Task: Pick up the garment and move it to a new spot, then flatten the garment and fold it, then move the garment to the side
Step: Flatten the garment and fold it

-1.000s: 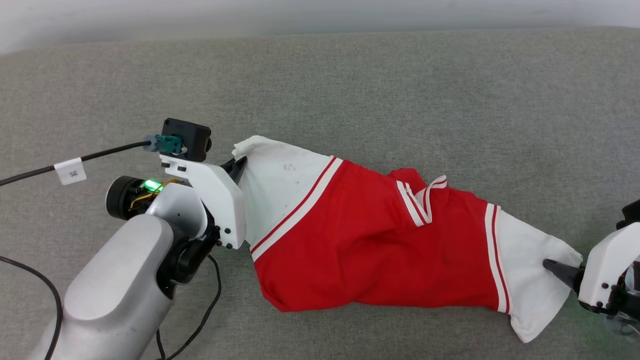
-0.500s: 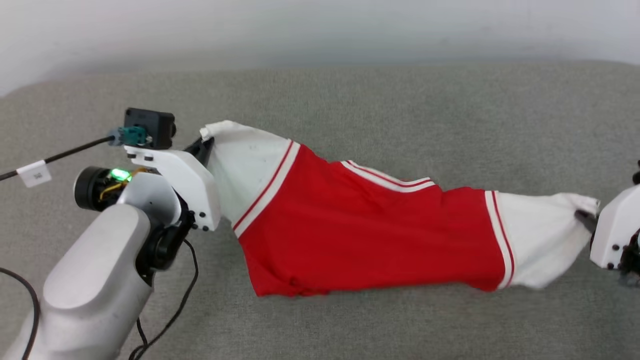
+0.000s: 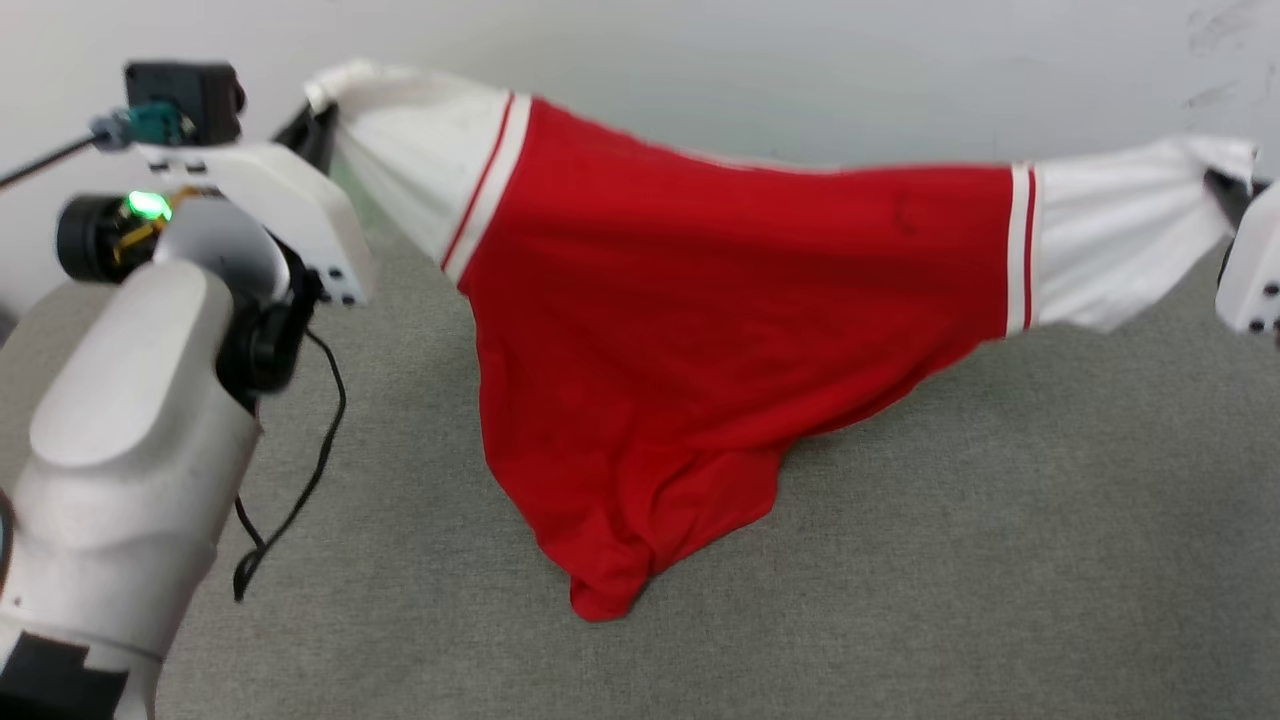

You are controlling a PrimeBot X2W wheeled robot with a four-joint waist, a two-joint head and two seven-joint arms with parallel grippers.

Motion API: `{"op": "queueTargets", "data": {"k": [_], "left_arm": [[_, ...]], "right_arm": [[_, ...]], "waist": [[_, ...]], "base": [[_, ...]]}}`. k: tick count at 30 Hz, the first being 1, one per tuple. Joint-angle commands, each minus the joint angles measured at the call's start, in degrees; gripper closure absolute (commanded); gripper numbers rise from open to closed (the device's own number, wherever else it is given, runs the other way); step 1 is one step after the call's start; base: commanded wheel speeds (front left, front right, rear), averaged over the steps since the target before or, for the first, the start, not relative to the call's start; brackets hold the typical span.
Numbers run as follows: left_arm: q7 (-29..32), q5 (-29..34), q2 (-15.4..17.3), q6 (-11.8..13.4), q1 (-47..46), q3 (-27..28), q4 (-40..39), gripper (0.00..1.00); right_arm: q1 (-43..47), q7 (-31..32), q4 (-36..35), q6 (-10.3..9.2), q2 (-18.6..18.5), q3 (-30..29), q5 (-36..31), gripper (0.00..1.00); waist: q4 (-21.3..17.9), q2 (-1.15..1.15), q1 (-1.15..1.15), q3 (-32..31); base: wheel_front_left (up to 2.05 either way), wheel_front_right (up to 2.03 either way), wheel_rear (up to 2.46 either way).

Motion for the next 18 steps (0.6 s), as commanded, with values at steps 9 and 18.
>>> {"op": "queueTargets", "data": {"k": [9, 18], "left_arm": [[-7.12, 3.05, -0.97, -2.09, -17.05, 1.55, 8.99, 1.0], [-13.68, 4.69, -0.33, -3.17, -30.8, 3.37, 13.08, 1.0]], "right_arm": [[-19.19, -9.41, 7.47, -0.04, -1.88, 4.18, -0.42, 1.0], [-34.57, -18.35, 11.97, -0.04, -3.49, 6.66, -2.11, 1.0]], "waist": [[-1.08, 0.0, 0.0, 7.1], [-2.2, 0.0, 0.0, 15.65]], "base": [[0.0, 0.0, 0.0], [0.0, 0.0, 0.0]]}}
